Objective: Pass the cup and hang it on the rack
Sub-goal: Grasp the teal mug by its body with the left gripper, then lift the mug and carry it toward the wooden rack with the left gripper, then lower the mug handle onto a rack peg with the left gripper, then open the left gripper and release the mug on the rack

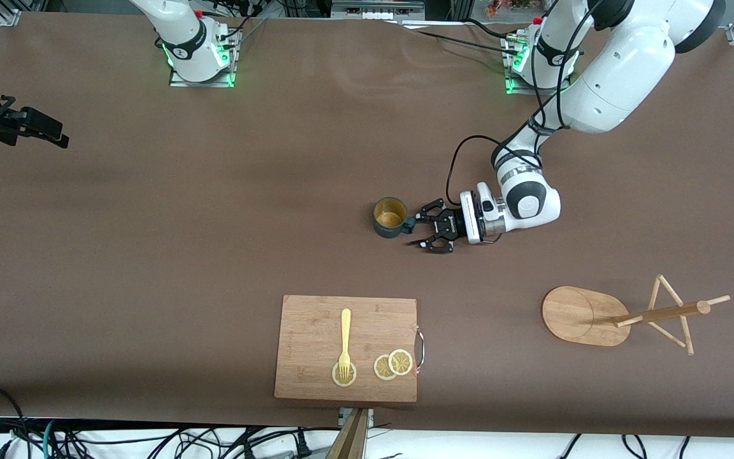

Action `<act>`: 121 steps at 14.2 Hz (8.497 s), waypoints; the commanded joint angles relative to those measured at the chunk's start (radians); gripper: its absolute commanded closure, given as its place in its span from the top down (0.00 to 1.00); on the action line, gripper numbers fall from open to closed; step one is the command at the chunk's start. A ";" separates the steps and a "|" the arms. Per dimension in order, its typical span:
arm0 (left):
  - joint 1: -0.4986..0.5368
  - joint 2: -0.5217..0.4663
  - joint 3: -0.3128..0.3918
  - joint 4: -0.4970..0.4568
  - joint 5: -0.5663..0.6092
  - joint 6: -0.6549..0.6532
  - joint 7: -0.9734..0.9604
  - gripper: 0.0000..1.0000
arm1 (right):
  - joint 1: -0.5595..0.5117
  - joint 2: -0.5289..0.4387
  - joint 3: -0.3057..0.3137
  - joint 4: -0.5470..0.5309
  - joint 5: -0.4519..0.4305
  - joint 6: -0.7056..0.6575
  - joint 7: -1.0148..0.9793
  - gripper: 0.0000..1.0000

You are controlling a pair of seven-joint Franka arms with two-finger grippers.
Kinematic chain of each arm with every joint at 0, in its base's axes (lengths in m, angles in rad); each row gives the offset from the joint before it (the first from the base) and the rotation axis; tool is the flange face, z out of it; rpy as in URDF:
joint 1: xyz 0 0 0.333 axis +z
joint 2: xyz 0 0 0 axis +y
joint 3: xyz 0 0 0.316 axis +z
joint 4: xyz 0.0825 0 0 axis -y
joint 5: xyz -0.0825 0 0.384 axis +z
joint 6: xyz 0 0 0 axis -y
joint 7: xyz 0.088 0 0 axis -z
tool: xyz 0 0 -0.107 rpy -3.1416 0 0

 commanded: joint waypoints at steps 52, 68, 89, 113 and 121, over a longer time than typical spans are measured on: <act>0.777 -0.256 0.060 0.041 0.439 -0.478 -1.978 0.00 | -0.005 -0.003 0.009 0.011 0.018 -0.008 0.010 1.00; 0.736 -0.138 0.067 0.191 0.441 -0.449 -2.086 0.00 | -0.005 -0.003 0.009 0.011 0.018 -0.009 0.010 1.00; 0.746 -0.025 0.086 0.273 0.461 -0.455 -2.071 0.53 | -0.005 -0.003 0.009 0.011 0.018 -0.009 0.010 1.00; 0.895 -0.175 0.107 0.403 1.147 -0.665 -1.893 1.00 | -0.005 -0.002 0.008 0.011 0.018 -0.006 0.010 1.00; 0.846 -0.509 0.086 0.403 1.410 -0.668 -1.943 1.00 | -0.007 0.004 0.008 0.015 0.016 -0.002 0.010 1.00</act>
